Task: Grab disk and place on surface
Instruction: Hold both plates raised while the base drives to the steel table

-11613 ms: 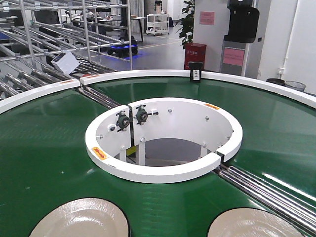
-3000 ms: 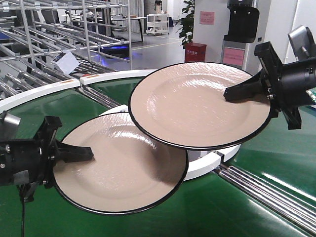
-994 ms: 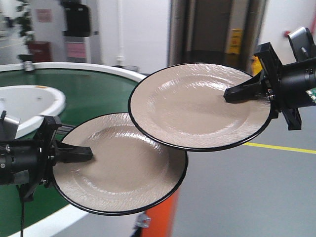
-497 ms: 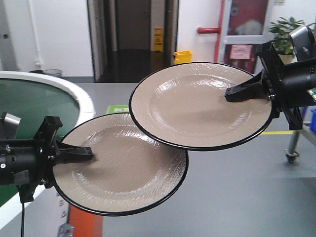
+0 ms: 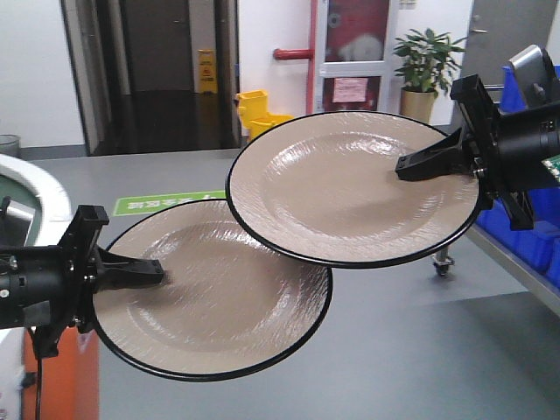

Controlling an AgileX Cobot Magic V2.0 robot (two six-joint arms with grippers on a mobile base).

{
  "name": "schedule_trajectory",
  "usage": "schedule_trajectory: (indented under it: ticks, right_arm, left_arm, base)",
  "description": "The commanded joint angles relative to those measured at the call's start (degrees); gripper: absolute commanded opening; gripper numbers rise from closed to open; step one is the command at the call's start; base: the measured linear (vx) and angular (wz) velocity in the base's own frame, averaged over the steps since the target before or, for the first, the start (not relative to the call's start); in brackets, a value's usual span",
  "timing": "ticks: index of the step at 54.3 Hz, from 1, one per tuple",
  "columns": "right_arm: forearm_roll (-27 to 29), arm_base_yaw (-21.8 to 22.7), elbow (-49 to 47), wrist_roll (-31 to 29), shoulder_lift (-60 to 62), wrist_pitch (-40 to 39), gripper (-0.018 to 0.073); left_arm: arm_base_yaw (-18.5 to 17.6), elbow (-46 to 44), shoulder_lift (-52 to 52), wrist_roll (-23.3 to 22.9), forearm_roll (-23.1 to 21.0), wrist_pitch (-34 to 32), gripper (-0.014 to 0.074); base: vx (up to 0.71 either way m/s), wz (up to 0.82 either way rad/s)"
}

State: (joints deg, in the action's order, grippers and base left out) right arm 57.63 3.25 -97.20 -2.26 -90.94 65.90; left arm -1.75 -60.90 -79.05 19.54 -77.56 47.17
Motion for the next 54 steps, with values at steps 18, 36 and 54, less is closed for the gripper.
schedule_trajectory:
  ticks: [18, 36, 54]
  right_arm:
    - [6.86, 0.2, -2.26, 0.26, 2.62, -3.22, -0.0005]
    - [6.86, 0.2, -2.26, 0.26, 2.62, -3.22, -0.0005]
    - [6.86, 0.2, -2.26, 0.26, 2.62, -3.22, -0.0005]
  left_arm:
    - [-0.2, -1.76, 2.53, -0.9, -6.59, 0.6, -0.0001]
    - [-0.2, -1.76, 2.53, -0.9, -6.59, 0.6, -0.0001]
    - [-0.2, -1.76, 2.53, -0.9, -6.59, 0.6, -0.0001]
  base:
    - [0.15, -0.32]
    - [0.2, -0.34]
    - [0.26, -0.17]
